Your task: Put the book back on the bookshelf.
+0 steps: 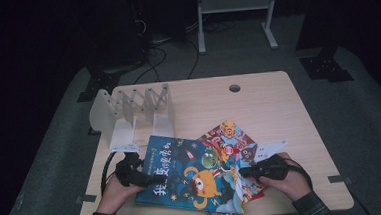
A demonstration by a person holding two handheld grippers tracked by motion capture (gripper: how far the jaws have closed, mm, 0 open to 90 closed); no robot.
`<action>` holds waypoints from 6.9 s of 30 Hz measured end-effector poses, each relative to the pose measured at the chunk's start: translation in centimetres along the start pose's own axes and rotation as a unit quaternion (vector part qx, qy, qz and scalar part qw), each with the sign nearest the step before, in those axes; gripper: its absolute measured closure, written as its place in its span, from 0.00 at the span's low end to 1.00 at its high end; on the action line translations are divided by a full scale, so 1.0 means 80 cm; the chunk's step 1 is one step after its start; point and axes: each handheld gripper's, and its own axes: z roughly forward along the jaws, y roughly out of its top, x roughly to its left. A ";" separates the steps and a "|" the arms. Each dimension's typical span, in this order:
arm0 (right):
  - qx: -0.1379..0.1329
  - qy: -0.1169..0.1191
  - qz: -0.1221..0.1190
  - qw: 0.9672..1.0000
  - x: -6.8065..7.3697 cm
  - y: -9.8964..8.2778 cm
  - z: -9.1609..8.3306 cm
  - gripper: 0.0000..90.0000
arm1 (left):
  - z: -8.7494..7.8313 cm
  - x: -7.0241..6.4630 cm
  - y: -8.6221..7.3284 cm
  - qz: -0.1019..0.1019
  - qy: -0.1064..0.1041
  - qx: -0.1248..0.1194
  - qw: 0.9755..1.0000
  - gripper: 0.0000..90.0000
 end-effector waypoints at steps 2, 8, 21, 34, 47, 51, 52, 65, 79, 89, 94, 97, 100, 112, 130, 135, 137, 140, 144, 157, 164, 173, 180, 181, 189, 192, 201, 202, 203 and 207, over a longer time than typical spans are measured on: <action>0.001 0.002 0.000 1.000 0.001 0.001 0.000 0.98 | -0.003 -0.003 0.003 0.006 0.001 0.000 1.000 0.00; 0.002 0.006 -0.003 1.000 0.002 0.003 0.003 0.98 | -0.012 -0.012 0.014 0.017 0.004 -0.004 1.000 0.00; 0.005 0.013 -0.006 1.000 0.003 0.008 0.007 0.98 | -0.028 -0.031 0.042 0.037 0.009 -0.010 0.999 0.00; 0.007 0.014 -0.006 1.000 0.003 0.008 0.007 0.97 | -0.035 -0.045 0.068 0.032 0.011 -0.006 0.999 0.03; 0.006 0.019 0.002 1.000 0.003 0.004 0.003 0.96 | -0.041 -0.051 0.093 0.030 0.009 -0.002 1.000 0.24; 0.007 0.022 0.004 1.000 0.003 0.003 0.001 0.97 | -0.040 -0.054 0.104 0.031 0.009 0.007 0.999 0.27; 0.008 0.023 0.002 1.000 0.003 0.002 0.001 0.98 | -0.040 -0.054 0.104 0.031 0.009 0.007 0.999 0.28; 0.011 0.027 -0.004 1.000 0.008 0.002 0.000 0.99 | -0.040 -0.053 0.150 0.060 -0.004 0.026 0.998 0.58; 0.013 0.039 -0.015 0.999 0.016 0.007 0.006 1.00 | -0.034 -0.049 0.196 0.053 -0.008 0.069 0.996 0.66; 0.011 0.058 -0.031 0.998 0.033 0.019 0.022 1.00 | -0.033 -0.051 0.231 0.059 -0.005 0.098 0.993 0.72; 0.010 0.061 -0.035 0.997 0.038 0.025 0.029 1.00 | -0.034 -0.054 0.248 0.057 -0.001 0.111 0.992 0.75; 0.009 0.059 -0.036 0.998 0.038 0.029 0.033 1.00 | -0.033 -0.056 0.257 0.056 0.001 0.117 0.992 0.76; 0.007 0.056 -0.034 0.998 0.038 0.030 0.035 1.00 | -0.032 -0.055 0.263 0.060 0.001 0.123 0.991 0.76; 0.001 0.033 -0.030 0.999 0.031 0.027 0.032 0.95 | -0.036 -0.065 0.292 0.066 0.020 0.142 0.987 0.81; -0.061 -0.165 0.118 0.977 -0.082 -0.016 -0.020 0.45 | -0.042 -0.087 0.314 0.066 0.036 0.162 0.984 0.87; -0.060 -0.224 0.160 0.959 -0.113 -0.032 -0.030 0.39 | -0.048 -0.098 0.321 0.074 0.043 0.167 0.982 0.89; -0.054 -0.239 0.177 0.953 -0.125 -0.040 -0.030 0.38 | -0.049 -0.100 0.322 0.075 0.042 0.168 0.982 0.90; -0.044 -0.252 0.186 0.949 -0.133 -0.047 -0.029 0.37 | -0.051 -0.102 0.324 0.076 0.039 0.169 0.982 0.91; -0.032 -0.271 0.199 0.941 -0.144 -0.055 -0.027 0.36 | -0.052 -0.105 0.324 0.077 0.043 0.173 0.981 0.92; -0.029 -0.296 0.218 0.930 -0.162 -0.068 -0.023 0.26 | -0.068 -0.112 0.323 0.090 0.075 0.160 0.980 0.91; -0.022 -0.306 0.234 0.922 -0.164 -0.068 -0.022 0.14 | -0.086 -0.107 0.316 0.079 0.079 0.145 0.983 0.92; -0.022 -0.310 0.237 0.921 -0.165 -0.069 -0.023 0.14 | -0.123 -0.097 0.302 0.052 0.092 0.129 0.986 0.92; -0.022 -0.310 0.236 0.921 -0.165 -0.069 -0.023 0.14 | -0.148 -0.087 0.289 0.032 0.103 0.122 0.987 0.92; -0.022 -0.310 0.237 0.921 -0.165 -0.069 -0.023 0.14 | -0.151 -0.086 0.287 0.031 0.105 0.120 0.987 0.92; -0.022 -0.310 0.237 0.920 -0.165 -0.069 -0.023 0.14 | -0.185 -0.071 0.266 0.004 0.113 0.100 0.989 0.92; -0.022 -0.310 0.237 0.920 -0.165 -0.069 -0.023 0.14 | -0.195 -0.067 0.262 -0.001 0.117 0.098 0.988 0.92; -0.022 -0.310 0.237 0.920 -0.165 -0.069 -0.023 0.14 | -0.233 -0.055 0.239 -0.031 0.143 0.078 0.986 0.92; -0.022 -0.310 0.237 0.920 -0.165 -0.069 -0.023 0.14 | -0.236 -0.053 0.236 -0.033 0.146 0.077 0.986 0.92; -0.022 -0.310 0.237 0.920 -0.165 -0.069 -0.023 0.14 | -0.241 -0.051 0.232 -0.038 0.151 0.073 0.985 0.92; -0.022 -0.310 0.237 0.920 -0.165 -0.069 -0.023 0.14 | -0.256 -0.044 0.221 -0.053 0.166 0.071 0.982 0.92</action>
